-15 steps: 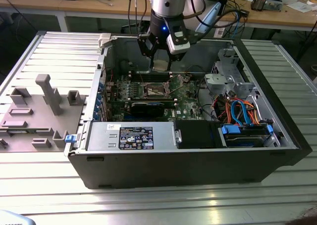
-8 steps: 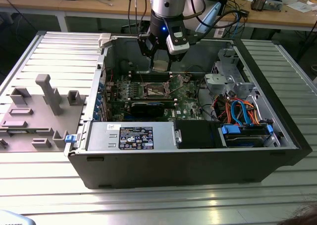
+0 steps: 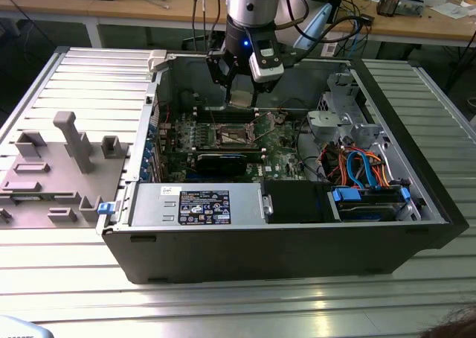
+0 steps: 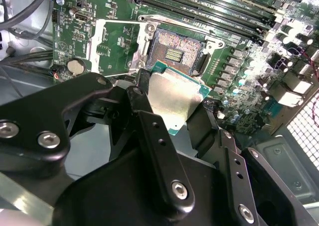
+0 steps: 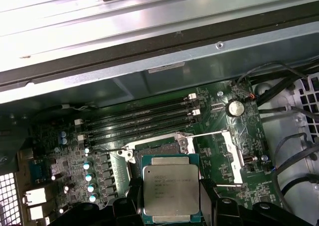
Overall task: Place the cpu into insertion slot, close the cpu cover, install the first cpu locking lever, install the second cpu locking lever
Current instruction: 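Place the cpu into insertion slot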
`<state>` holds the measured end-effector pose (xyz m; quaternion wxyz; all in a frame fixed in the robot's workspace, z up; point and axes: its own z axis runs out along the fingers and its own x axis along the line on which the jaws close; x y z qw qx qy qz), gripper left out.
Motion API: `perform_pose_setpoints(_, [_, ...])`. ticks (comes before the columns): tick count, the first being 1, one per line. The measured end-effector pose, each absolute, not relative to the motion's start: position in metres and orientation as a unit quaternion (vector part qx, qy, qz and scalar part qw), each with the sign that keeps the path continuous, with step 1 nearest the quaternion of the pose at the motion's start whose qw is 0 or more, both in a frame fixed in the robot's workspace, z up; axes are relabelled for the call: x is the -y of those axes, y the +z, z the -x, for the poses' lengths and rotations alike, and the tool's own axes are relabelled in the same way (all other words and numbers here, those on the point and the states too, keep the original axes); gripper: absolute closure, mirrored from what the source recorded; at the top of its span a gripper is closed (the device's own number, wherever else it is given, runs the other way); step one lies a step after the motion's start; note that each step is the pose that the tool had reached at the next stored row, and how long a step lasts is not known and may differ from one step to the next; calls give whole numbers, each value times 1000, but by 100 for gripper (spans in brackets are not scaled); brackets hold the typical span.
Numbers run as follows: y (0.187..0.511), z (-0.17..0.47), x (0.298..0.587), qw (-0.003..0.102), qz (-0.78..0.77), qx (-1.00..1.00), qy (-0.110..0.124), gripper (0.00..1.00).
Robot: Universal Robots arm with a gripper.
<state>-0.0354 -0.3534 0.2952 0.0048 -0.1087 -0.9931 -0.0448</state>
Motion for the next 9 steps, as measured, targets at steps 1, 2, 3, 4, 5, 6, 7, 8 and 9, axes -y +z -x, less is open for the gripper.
perform_pose_setpoints(1, [295,35,353,5,109,993,-45,45])
perform_pose_setpoints(2, [295,35,353,5,110,993,-45,45])
perform_pose_setpoints(3, [295,35,353,5,111,993,-45,45])
perform_pose_setpoints(4, [295,35,353,5,112,993,-45,45])
perform_pose_setpoints(5, [295,35,353,5,113,993,-45,45])
perform_pose_setpoints(6, [295,35,353,5,113,993,-45,45])
perform_pose_setpoints(7, [295,35,353,5,114,992,-45,45])
perform_pose_setpoints(8, [295,35,353,5,114,992,-45,45])
perform_pose_setpoints(9, [295,35,353,5,115,992,-45,45])
